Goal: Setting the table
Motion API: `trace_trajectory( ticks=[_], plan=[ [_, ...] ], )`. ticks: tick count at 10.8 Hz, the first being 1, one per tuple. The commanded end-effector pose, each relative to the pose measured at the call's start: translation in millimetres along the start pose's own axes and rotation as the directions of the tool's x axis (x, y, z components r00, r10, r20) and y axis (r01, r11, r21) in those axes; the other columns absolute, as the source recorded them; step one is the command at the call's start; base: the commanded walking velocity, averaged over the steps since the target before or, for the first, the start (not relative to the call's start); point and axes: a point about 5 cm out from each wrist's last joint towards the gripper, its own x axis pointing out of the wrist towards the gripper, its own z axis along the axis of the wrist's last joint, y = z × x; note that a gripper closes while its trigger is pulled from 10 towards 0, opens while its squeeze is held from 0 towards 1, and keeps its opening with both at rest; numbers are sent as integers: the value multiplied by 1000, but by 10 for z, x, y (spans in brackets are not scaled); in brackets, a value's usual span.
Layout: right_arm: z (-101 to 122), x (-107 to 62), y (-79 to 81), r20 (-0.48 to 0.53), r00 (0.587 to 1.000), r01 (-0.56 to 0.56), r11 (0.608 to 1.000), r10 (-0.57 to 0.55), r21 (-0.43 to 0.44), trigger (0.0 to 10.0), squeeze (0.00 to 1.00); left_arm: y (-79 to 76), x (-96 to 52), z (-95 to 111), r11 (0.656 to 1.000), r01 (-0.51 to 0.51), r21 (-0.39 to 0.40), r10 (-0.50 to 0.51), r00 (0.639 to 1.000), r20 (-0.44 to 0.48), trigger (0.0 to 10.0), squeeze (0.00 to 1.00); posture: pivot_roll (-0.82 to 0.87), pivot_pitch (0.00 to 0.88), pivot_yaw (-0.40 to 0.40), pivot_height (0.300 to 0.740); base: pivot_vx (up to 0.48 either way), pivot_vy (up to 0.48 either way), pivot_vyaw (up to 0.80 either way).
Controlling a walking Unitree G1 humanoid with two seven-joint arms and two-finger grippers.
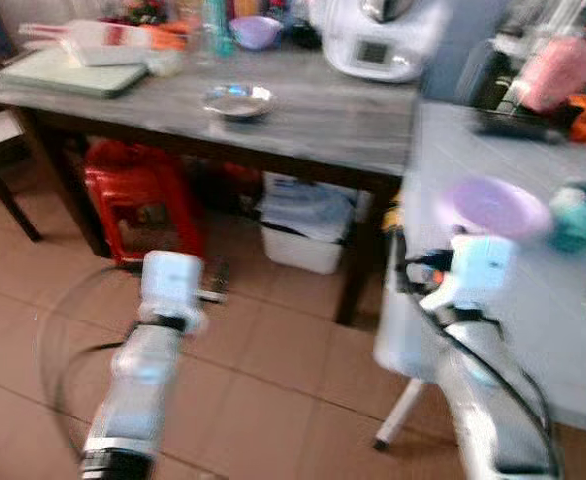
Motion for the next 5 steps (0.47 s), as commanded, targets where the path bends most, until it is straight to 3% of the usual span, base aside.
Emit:
trace_trajectory(
  ticks=[1, 5],
  plan=[
    [39, 9, 43, 17, 1000, -6, 1000, 5, 11, 10000, 0, 106, 0, 24, 1000, -19, 21, 19, 1000, 4, 10000, 0, 59, 77, -17, 740, 0, -352, 0],
    [29, 9, 51, 11, 1000, -5, 1000, 4, 12, 10000, 0, 94, 6, 26, 1000, -17, 19, 17, 1000, 4, 10000, 0, 60, 80, -18, 740, 0, -350, 0]
  ],
)
